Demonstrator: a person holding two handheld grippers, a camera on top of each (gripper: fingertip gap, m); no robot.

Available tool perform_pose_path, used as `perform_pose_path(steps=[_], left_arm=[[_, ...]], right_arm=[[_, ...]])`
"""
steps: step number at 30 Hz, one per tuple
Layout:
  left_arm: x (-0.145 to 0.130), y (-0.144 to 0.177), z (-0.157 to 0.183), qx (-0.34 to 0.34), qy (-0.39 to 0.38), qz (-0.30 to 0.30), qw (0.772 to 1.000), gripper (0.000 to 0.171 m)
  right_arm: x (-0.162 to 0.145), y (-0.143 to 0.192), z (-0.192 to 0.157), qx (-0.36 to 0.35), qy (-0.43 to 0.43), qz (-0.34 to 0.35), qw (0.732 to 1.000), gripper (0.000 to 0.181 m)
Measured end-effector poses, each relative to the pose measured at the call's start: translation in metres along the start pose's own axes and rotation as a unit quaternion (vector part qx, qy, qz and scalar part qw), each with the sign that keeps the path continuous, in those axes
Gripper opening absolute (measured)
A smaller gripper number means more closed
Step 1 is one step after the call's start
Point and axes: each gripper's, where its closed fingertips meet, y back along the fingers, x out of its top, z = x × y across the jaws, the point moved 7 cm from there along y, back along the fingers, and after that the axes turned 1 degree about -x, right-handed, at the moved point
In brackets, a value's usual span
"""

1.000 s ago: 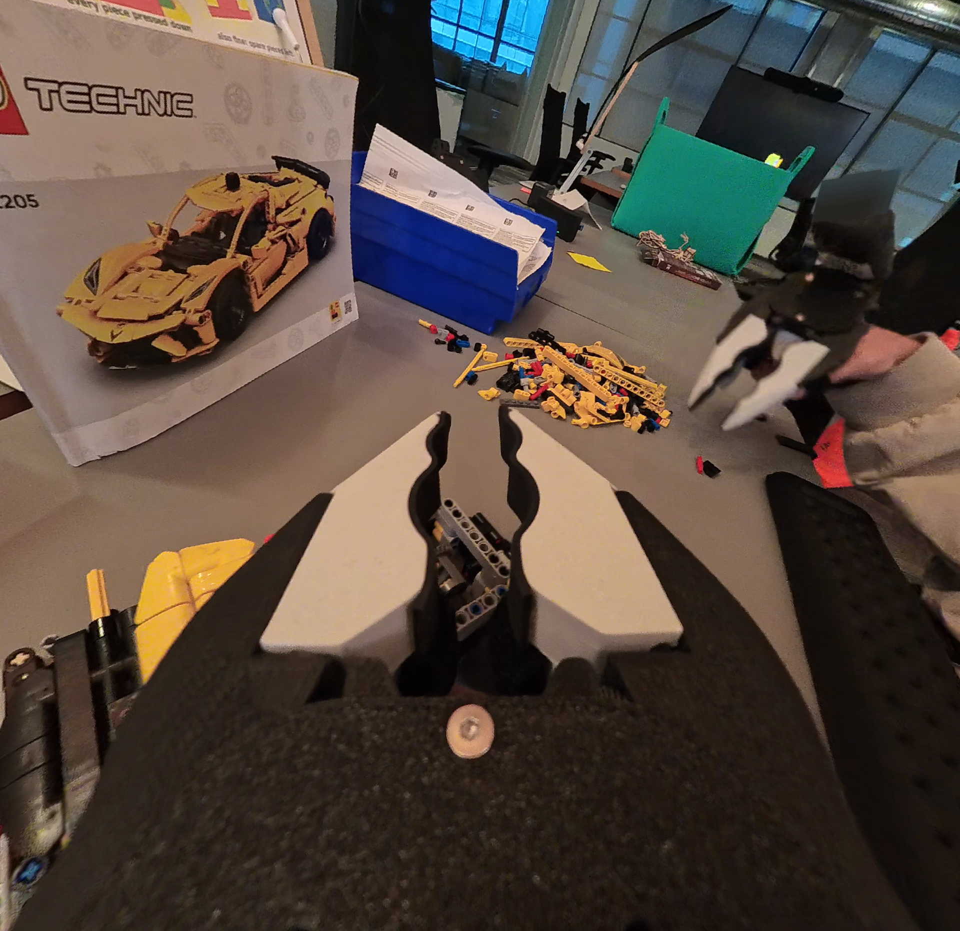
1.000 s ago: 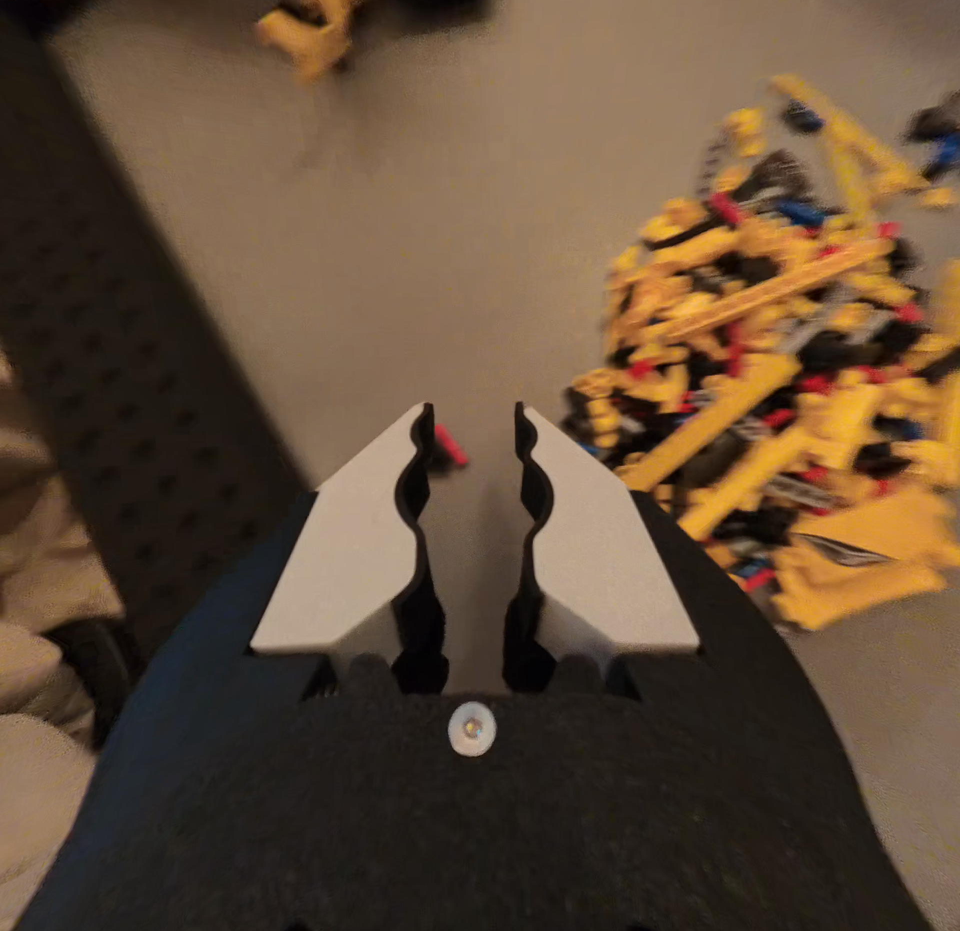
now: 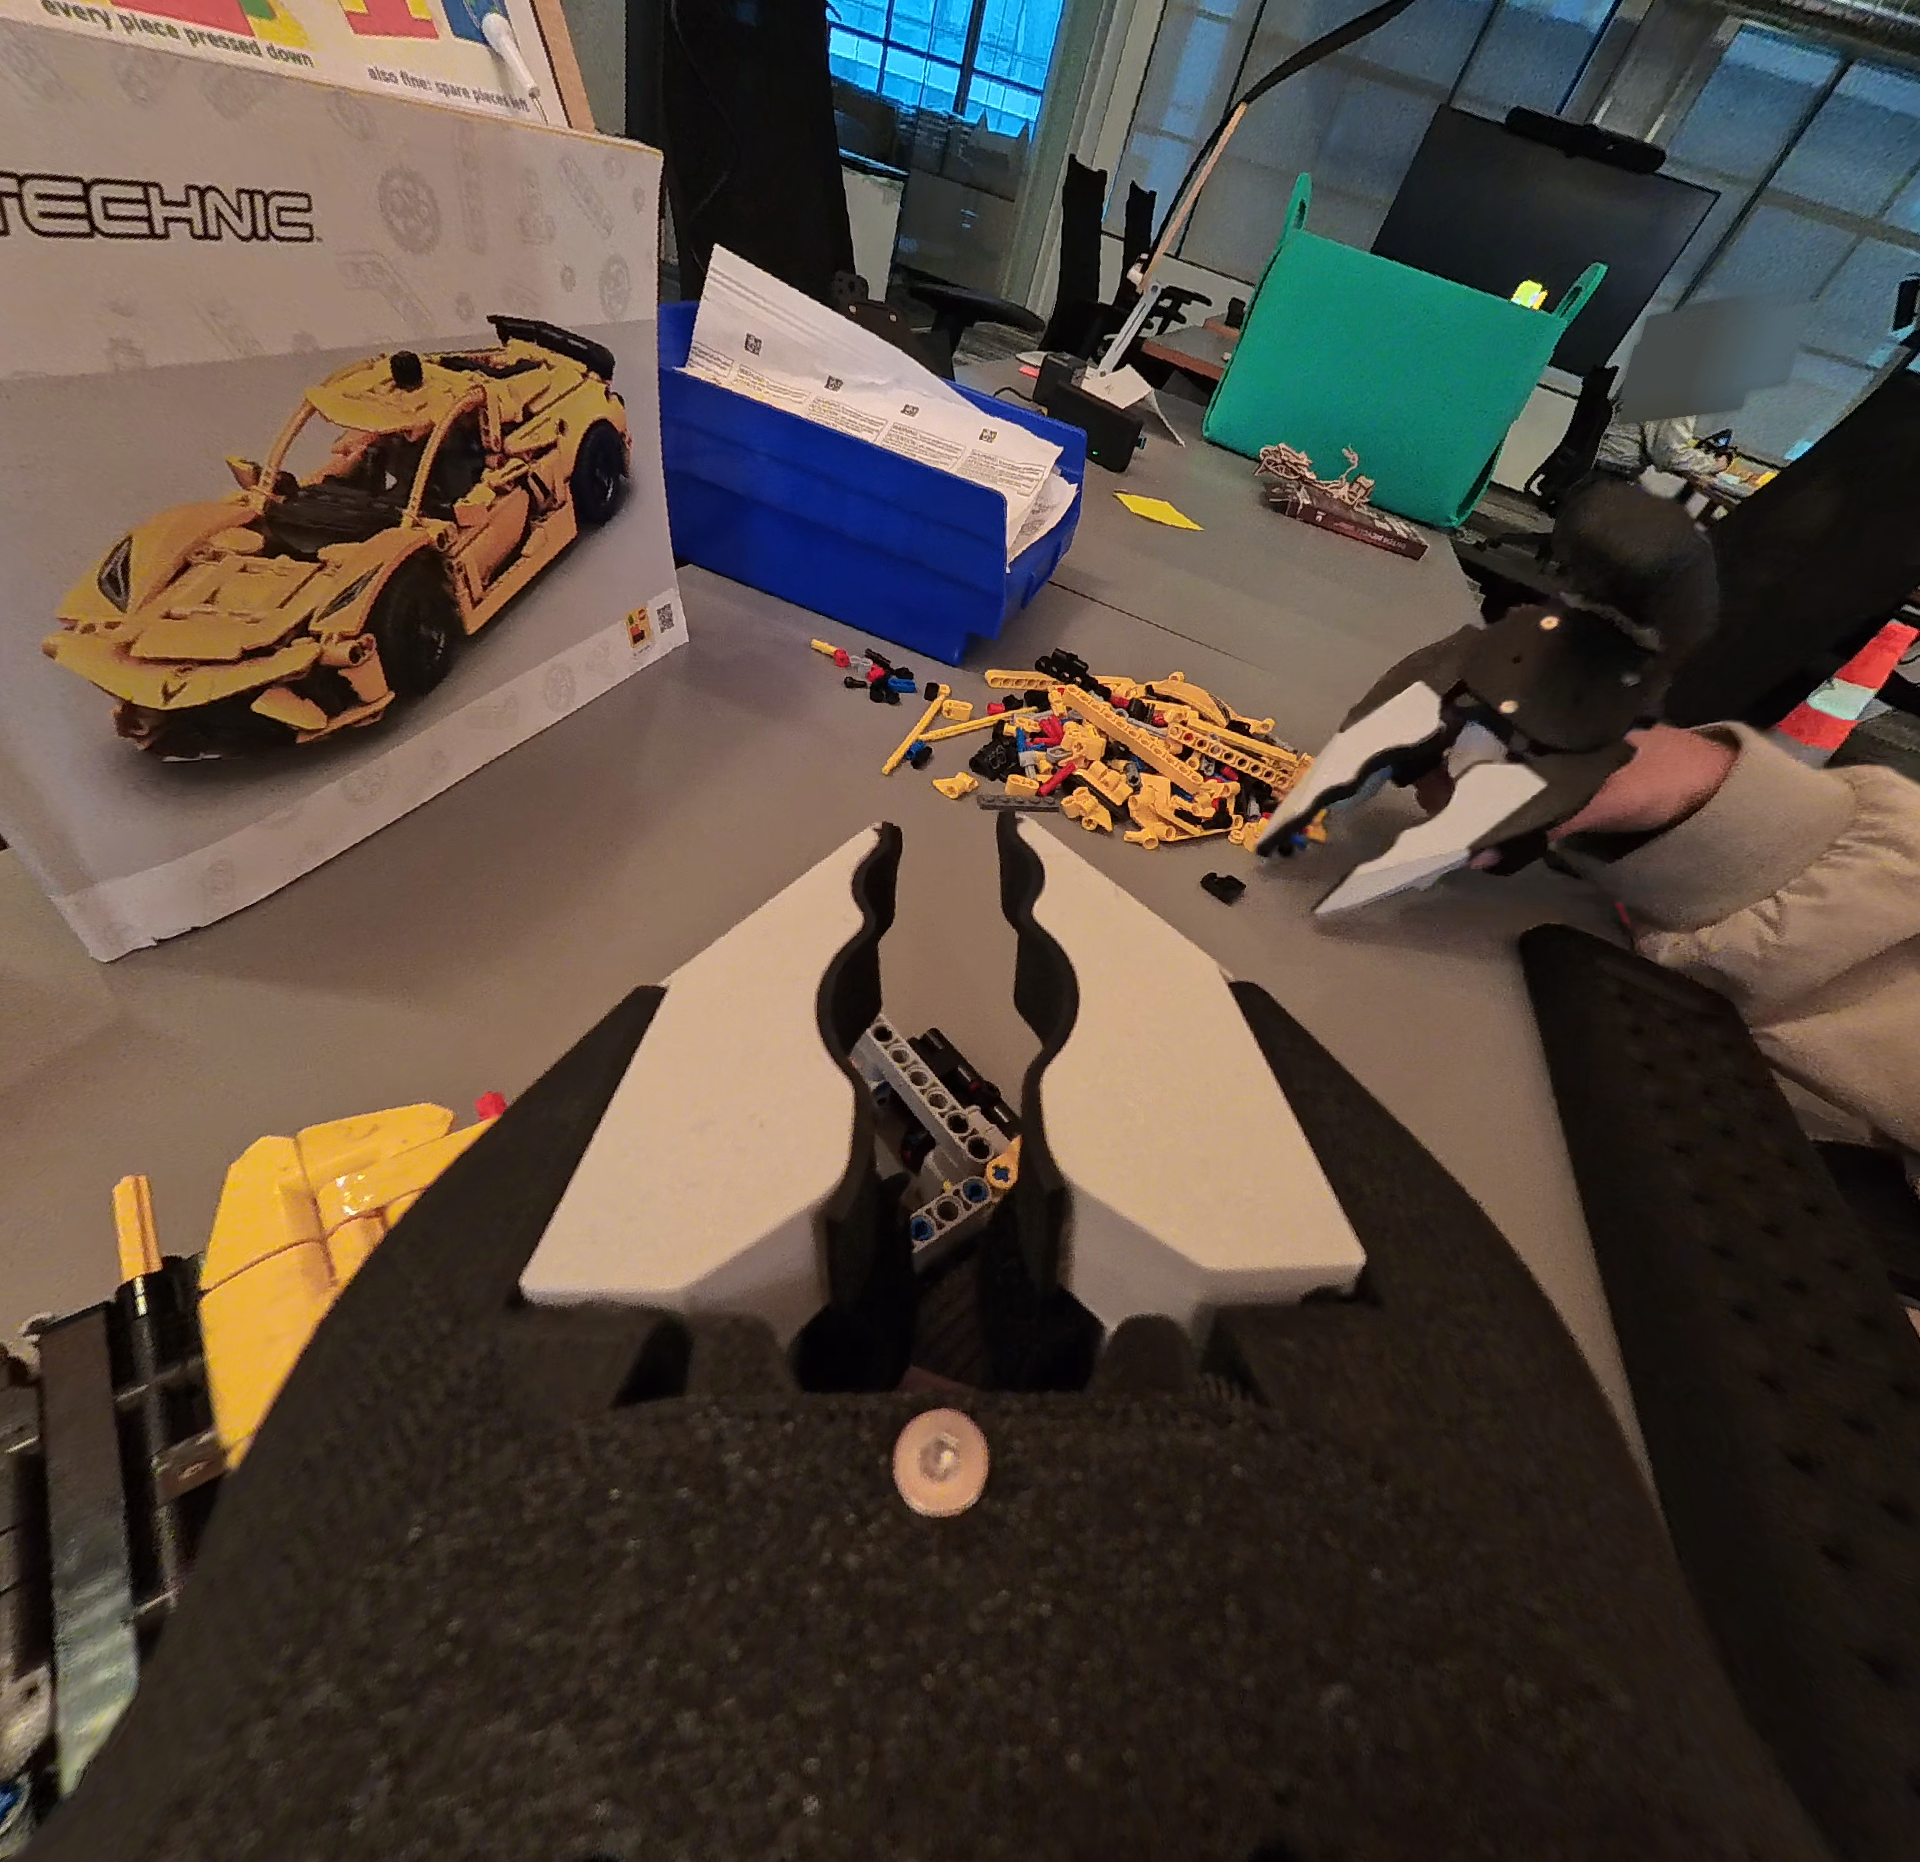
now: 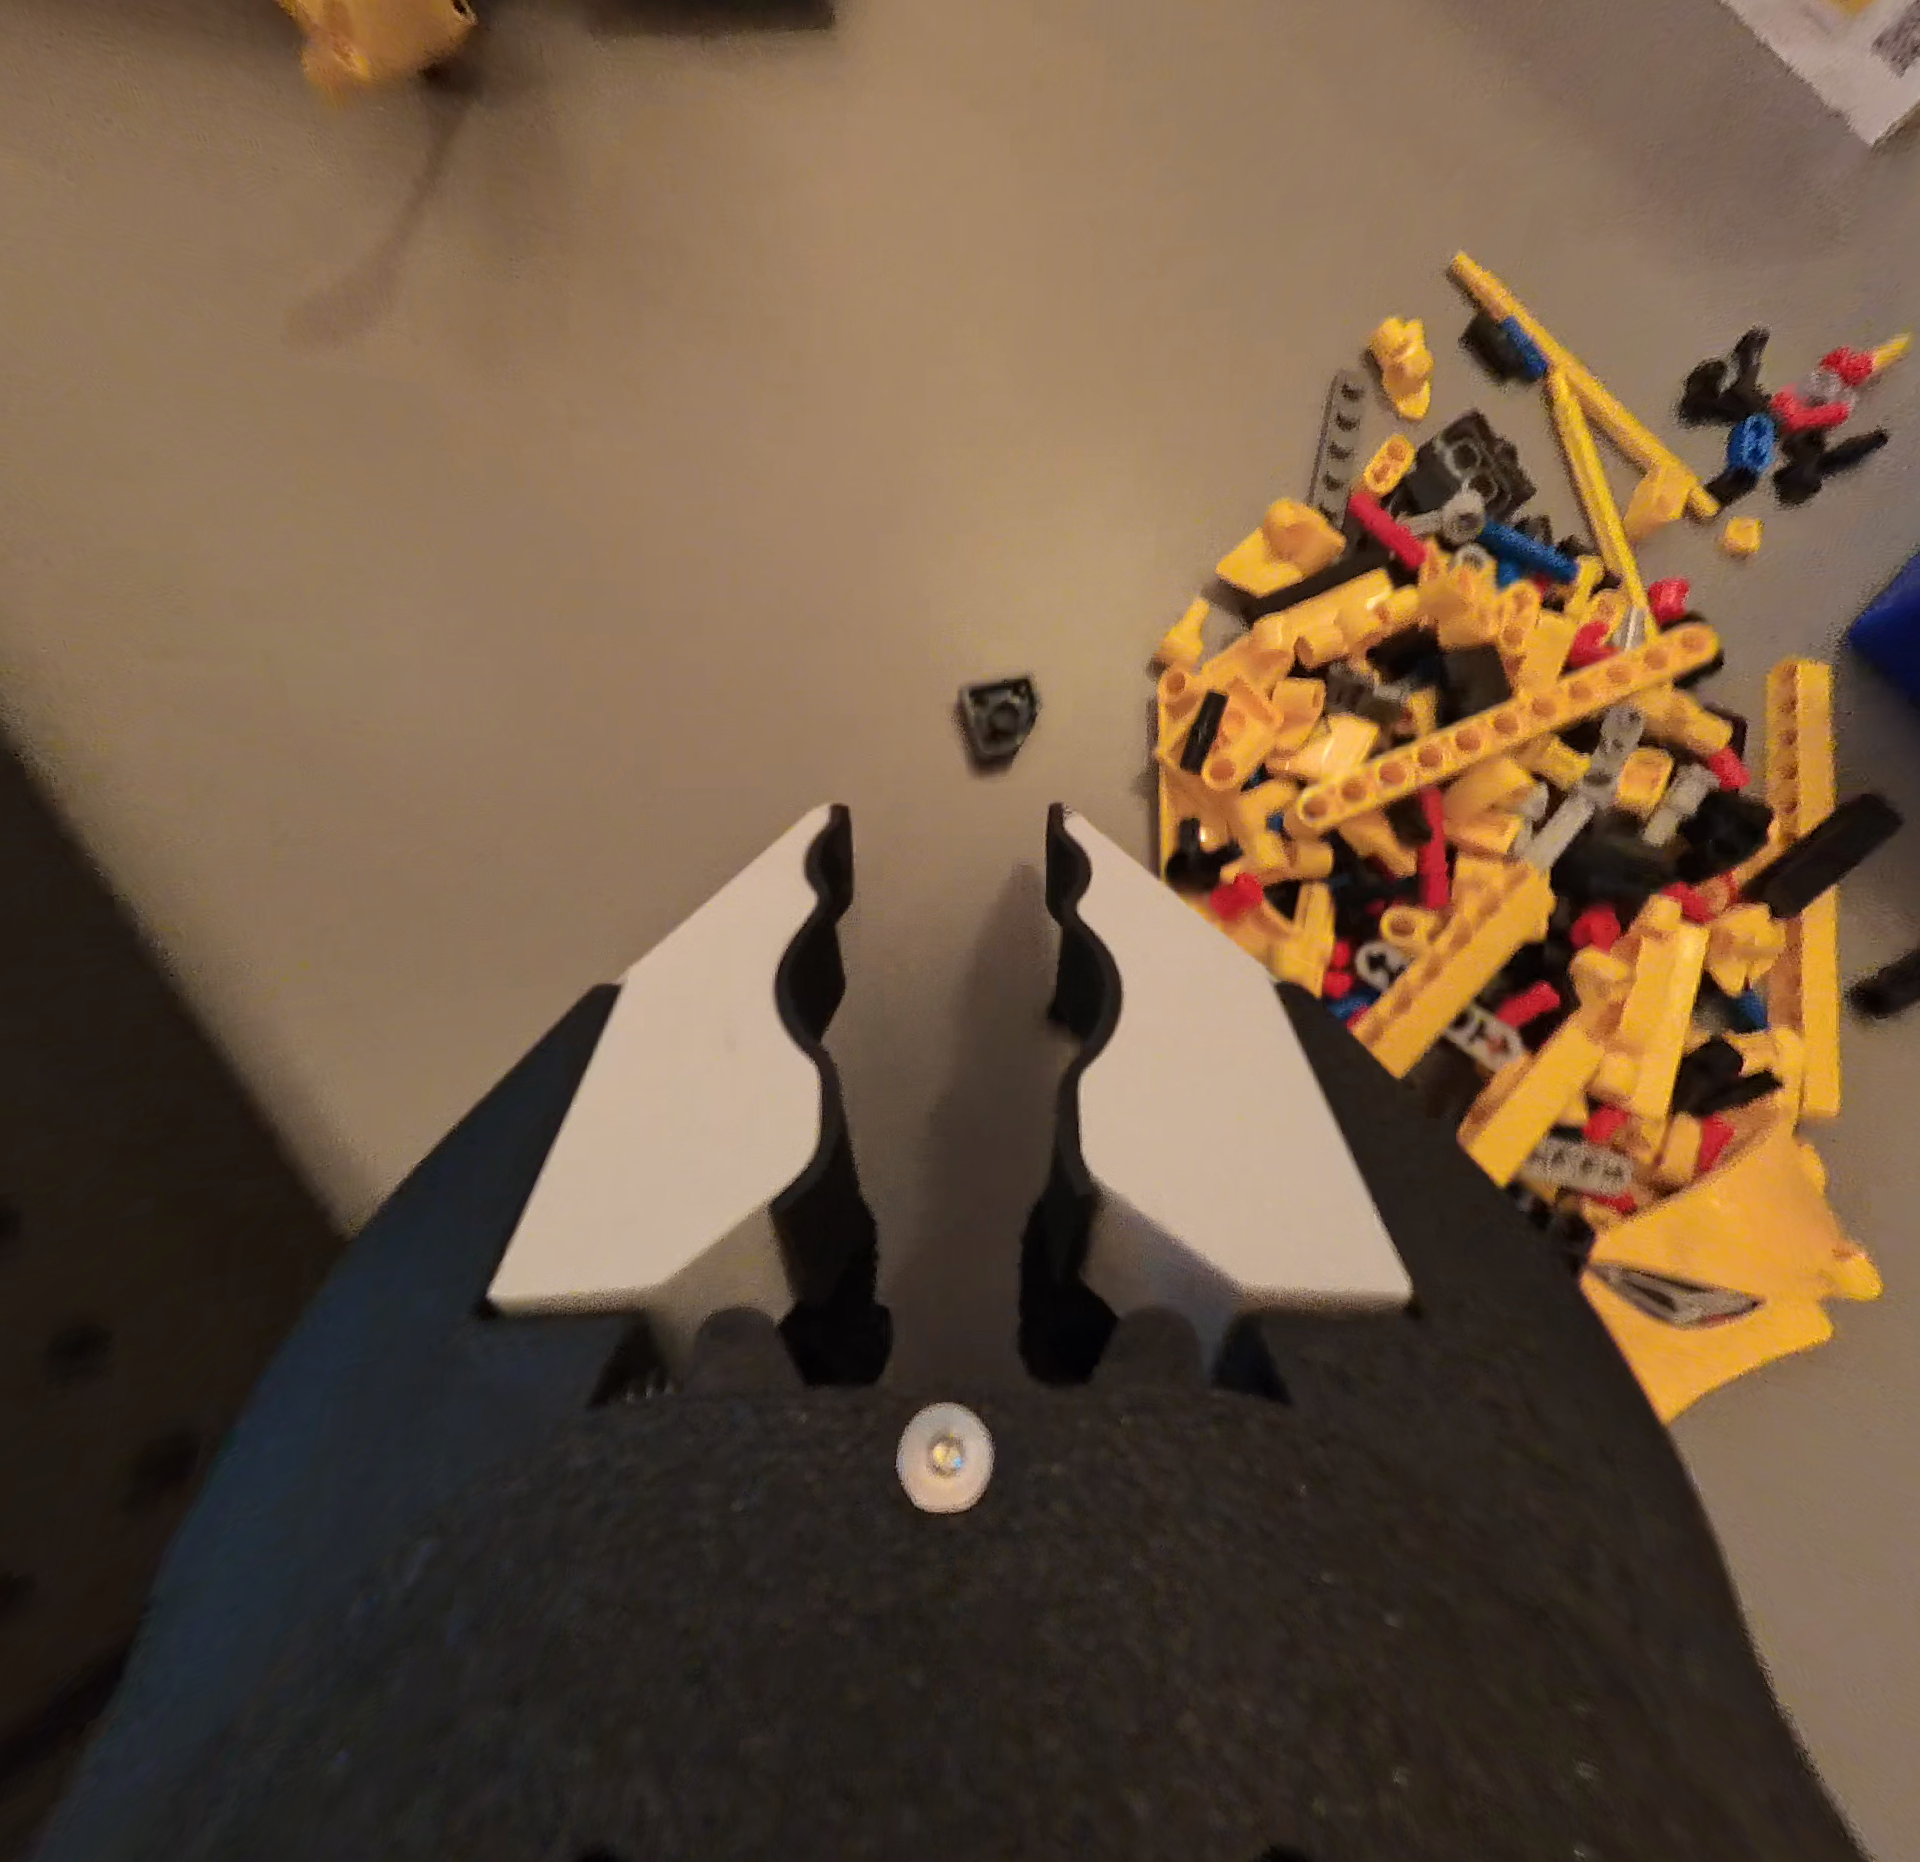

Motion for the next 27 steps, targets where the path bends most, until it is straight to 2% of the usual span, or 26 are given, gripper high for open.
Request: perform_pose_path(steps=[3,5,7,10,14,16,17,19,20,22,24,25,27], left_arm=[[-0.002,-0.001,0.001,-0.002,-0.002,-0.006,1.000,0.018],[-0.001,0.000,0.002,-0.002,-0.004,-0.006,1.000,0.018],[0.000,0.000,0.002,-0.003,-0.003,-0.003,1.000,0.018],[0.000,0.000,0.001,0.000,-0.005,-0.003,1.000,0.018],[0.001,0.002,-0.001,0.002,-0.001,-0.002,1.000,0.018],[0.002,0.004,-0.002,0.006,-0.002,-0.001,1.000,0.018],[0.003,0.005,-0.003,0.006,-0.002,-0.001,1.000,0.018],[0.003,0.006,-0.005,0.009,-0.001,0.000,1.000,0.018],[0.004,0.007,-0.006,0.011,0.000,0.000,1.000,0.018],[0.003,0.009,-0.009,0.017,0.003,0.000,1.000,0.018],[0.003,0.010,-0.011,0.025,0.004,-0.003,1.000,0.018],[0.002,0.010,-0.012,0.026,0.005,-0.004,1.000,0.018],[0.001,0.009,-0.014,0.028,0.007,-0.006,1.000,0.018]], right_arm=[[0.006,-0.016,0.006,-0.007,-0.017,0.001,1.000,0.034],[0.008,-0.021,0.009,0.021,-0.045,0.006,0.999,0.026],[0.007,-0.020,0.014,0.011,-0.042,0.004,0.999,0.011],[0.007,-0.020,0.017,0.001,-0.037,-0.003,0.999,0.008],[0.011,0.010,0.041,-0.076,-0.055,0.029,0.995,0.009],[0.003,0.029,0.064,-0.137,-0.079,0.022,0.987,0.009],[-0.001,0.034,0.071,-0.143,-0.091,0.020,0.985,0.009],[-0.006,0.034,0.077,-0.134,-0.113,0.010,0.985,0.032],[-0.004,0.034,0.076,-0.127,-0.120,0.011,0.985,0.036],[0.013,0.033,0.064,-0.118,-0.118,0.033,0.985,0.040],[0.043,0.024,0.034,-0.082,-0.098,0.055,0.990,0.039],[0.061,0.013,0.010,-0.033,-0.093,0.072,0.993,0.041],[0.089,-0.015,-0.041,0.073,-0.099,0.080,0.989,0.058]])
